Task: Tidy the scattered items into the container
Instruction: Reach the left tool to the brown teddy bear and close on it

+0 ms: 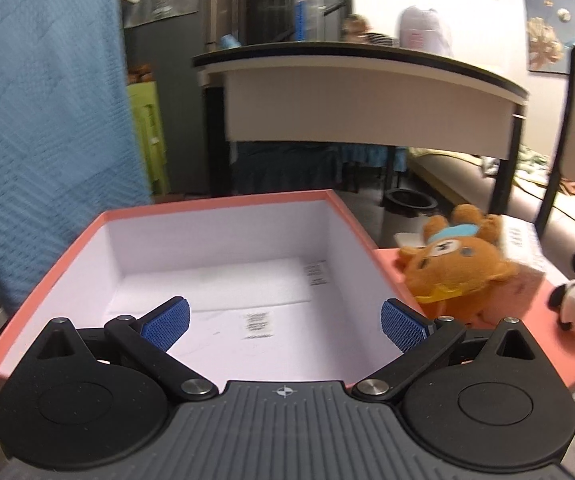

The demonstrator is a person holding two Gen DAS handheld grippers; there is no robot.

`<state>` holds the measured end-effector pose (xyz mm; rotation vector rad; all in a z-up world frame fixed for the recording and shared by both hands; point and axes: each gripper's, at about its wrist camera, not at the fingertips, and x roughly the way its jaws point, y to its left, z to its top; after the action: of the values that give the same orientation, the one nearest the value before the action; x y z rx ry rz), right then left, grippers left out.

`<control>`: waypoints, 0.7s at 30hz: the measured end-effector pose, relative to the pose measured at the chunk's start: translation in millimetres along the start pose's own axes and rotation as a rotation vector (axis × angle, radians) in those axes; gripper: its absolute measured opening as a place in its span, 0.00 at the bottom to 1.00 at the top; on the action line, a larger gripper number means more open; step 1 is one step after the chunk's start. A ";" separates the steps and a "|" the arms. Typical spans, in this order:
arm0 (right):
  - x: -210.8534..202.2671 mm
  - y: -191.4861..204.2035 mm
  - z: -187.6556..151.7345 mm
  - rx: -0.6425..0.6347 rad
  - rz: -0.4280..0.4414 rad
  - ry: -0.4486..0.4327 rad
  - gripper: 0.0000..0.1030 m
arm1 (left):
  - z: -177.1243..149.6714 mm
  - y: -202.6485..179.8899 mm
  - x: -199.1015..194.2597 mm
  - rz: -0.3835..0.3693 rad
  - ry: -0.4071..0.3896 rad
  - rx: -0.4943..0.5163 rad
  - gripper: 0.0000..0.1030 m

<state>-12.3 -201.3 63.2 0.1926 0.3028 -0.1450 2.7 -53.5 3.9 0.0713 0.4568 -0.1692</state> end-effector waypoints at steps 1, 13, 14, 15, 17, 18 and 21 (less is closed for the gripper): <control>-1.3 -1.7 0.3 0.004 -0.003 -0.002 1.00 | 0.8 -6.0 0.9 -0.009 -0.006 0.015 1.00; -19.2 -31.9 2.5 0.049 -0.039 -0.033 1.00 | 4.0 -98.6 23.2 -0.174 -0.080 0.215 0.99; -20.4 -35.0 2.5 0.054 -0.041 -0.033 1.00 | 2.4 -105.9 26.8 -0.168 -0.084 0.241 0.99; -21.5 -38.1 2.4 0.058 -0.044 -0.033 1.00 | 0.9 -113.3 30.5 -0.162 -0.089 0.266 0.99; -23.2 -44.3 2.3 0.067 -0.049 -0.032 1.00 | -2.1 -126.2 39.2 -0.152 -0.090 0.310 0.99; -24.1 -47.4 2.2 0.071 -0.051 -0.031 1.00 | -3.9 -131.2 42.8 -0.157 -0.085 0.326 0.99; -25.7 -56.0 2.0 0.083 -0.058 -0.029 1.00 | -9.7 -146.7 53.4 -0.170 -0.075 0.378 0.99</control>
<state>-45.6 -253.2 63.7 0.2635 0.2743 -0.2173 19.5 -204.6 -33.0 0.3958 0.3509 -0.4230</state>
